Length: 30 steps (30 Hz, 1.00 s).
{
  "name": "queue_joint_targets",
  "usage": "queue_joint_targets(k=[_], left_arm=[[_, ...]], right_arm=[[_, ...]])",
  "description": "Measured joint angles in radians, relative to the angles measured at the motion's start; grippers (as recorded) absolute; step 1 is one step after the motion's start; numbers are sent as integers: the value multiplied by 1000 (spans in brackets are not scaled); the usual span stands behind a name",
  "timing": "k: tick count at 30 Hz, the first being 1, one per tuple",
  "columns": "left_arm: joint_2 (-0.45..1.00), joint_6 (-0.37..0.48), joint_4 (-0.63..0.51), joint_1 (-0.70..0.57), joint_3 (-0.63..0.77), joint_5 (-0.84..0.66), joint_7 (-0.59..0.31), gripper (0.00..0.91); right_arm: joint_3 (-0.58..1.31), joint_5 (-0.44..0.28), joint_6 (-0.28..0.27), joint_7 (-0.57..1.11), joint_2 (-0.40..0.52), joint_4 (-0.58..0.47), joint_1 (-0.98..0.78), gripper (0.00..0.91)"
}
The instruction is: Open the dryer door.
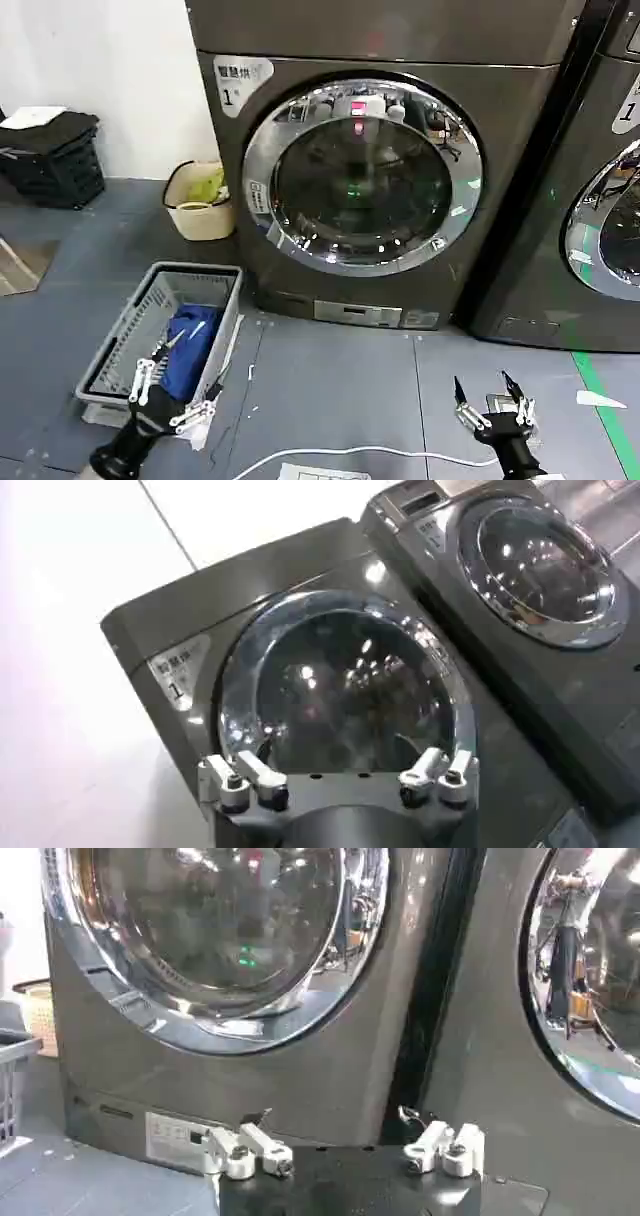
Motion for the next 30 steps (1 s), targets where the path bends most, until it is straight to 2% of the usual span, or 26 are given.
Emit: queue_joint_targets(k=[8,12,17,30], left_arm=[[-1,-3,-9,11,-3,1,1,907],[-4,2,-20,16,-3,1,3,907],[-17,9,-33,19,-3,3,6,907],[-48,7,-63,46,-3,25,10,907]], right_arm=[[-23,81,22,-1,-91,-11,76,907],[-47,134,22,-2,-161,-29,129,907],[-88,164,22,-9,-246,-56,209,907],[-258,294,15,-52,-411,-145,466,907]])
